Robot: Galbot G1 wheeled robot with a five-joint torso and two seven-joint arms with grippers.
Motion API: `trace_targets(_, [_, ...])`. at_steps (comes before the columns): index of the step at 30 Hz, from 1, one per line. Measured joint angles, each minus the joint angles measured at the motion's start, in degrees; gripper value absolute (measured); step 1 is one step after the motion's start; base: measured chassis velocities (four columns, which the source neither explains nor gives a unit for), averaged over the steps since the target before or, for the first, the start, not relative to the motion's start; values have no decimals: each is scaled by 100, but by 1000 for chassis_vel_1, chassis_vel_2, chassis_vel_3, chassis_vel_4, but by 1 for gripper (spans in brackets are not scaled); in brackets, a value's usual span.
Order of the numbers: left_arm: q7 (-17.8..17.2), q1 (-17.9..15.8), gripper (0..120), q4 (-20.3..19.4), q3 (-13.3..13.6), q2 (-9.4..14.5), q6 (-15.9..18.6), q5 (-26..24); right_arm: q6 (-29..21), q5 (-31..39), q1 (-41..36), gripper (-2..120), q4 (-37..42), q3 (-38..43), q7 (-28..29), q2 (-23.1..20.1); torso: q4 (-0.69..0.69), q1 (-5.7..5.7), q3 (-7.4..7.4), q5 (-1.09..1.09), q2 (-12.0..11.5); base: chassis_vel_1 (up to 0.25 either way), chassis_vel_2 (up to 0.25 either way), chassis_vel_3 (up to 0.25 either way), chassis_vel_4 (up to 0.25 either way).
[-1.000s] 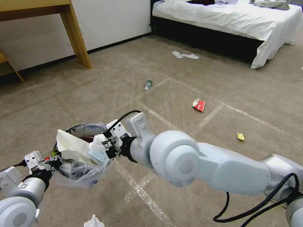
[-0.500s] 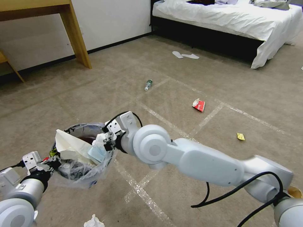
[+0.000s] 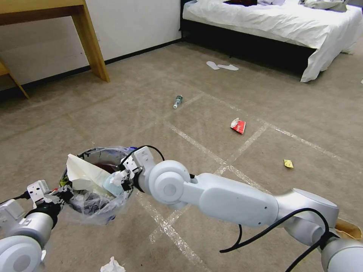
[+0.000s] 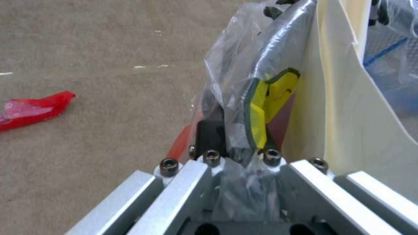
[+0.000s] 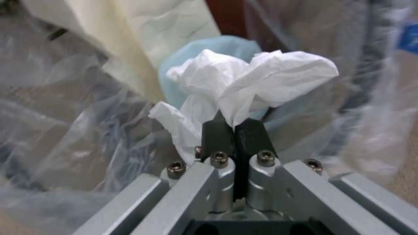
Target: Pick up the trash bin and place the garbage on the floor into it.
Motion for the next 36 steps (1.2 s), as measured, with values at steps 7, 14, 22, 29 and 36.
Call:
trace_targets(7, [0,-37,1,30,5,6,0,-6,0,42,93,0,-2,-183,78,108,0,0,0,0,0,0,0,0,0])
trace_targets(14, [1,-39,1,27,11,-25,0,-19,1,63,129,0,-138,-213,78,172,0,0,0,0,0,0,0,0,0])
trace_targets(22, [9,-27,1,12,46,-96,0,7,1,29,150,0,-291,-207,13,221,0,0,0,0,0,0,0,0,0])
trace_targets(29, [26,-9,1,18,49,-118,-2,42,1,-18,161,7,-326,-187,-50,220,0,0,0,0,0,0,0,0,0])
trace_targets(36, [48,-12,1,42,85,-136,-5,91,1,-19,205,35,-298,-121,-69,203,0,0,0,0,0,0,0,0,0])
